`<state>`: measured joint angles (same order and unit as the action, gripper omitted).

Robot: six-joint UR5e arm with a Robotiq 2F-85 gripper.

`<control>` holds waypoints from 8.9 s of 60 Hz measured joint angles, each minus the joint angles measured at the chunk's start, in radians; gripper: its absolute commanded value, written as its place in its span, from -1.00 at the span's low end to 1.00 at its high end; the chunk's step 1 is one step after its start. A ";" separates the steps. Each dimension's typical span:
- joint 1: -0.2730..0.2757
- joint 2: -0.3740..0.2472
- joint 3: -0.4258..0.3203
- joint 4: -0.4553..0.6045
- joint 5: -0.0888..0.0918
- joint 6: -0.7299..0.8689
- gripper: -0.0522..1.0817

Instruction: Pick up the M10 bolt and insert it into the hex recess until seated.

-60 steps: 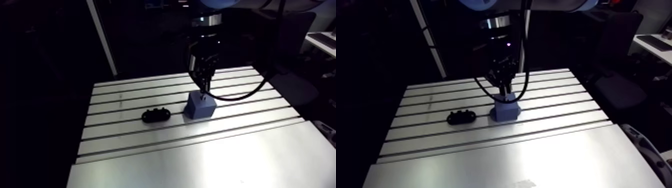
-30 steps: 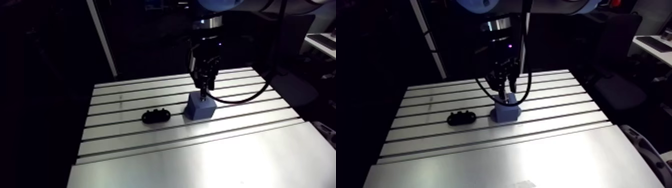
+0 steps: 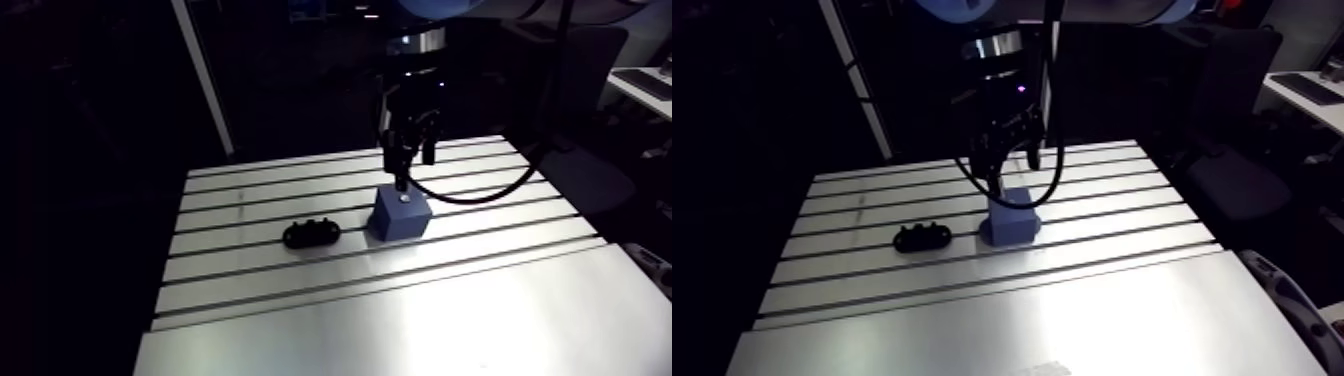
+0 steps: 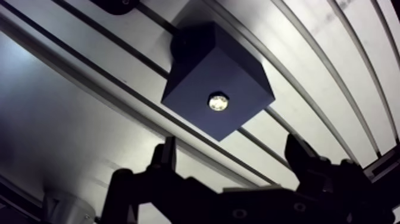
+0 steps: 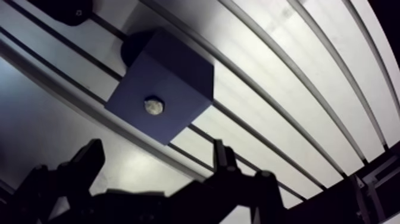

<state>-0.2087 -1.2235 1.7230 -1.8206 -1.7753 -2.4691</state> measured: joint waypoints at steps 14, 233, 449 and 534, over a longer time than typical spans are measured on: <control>-0.002 -0.022 -0.008 -0.001 0.009 0.007 -0.90; -0.073 -0.098 0.175 -0.242 0.180 0.518 0.99; -0.077 -0.060 0.173 -0.245 0.185 0.517 0.99; -0.076 -0.054 0.174 -0.246 0.185 0.517 0.99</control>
<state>-0.2844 -1.2779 1.8974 -2.0663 -1.5899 -1.9521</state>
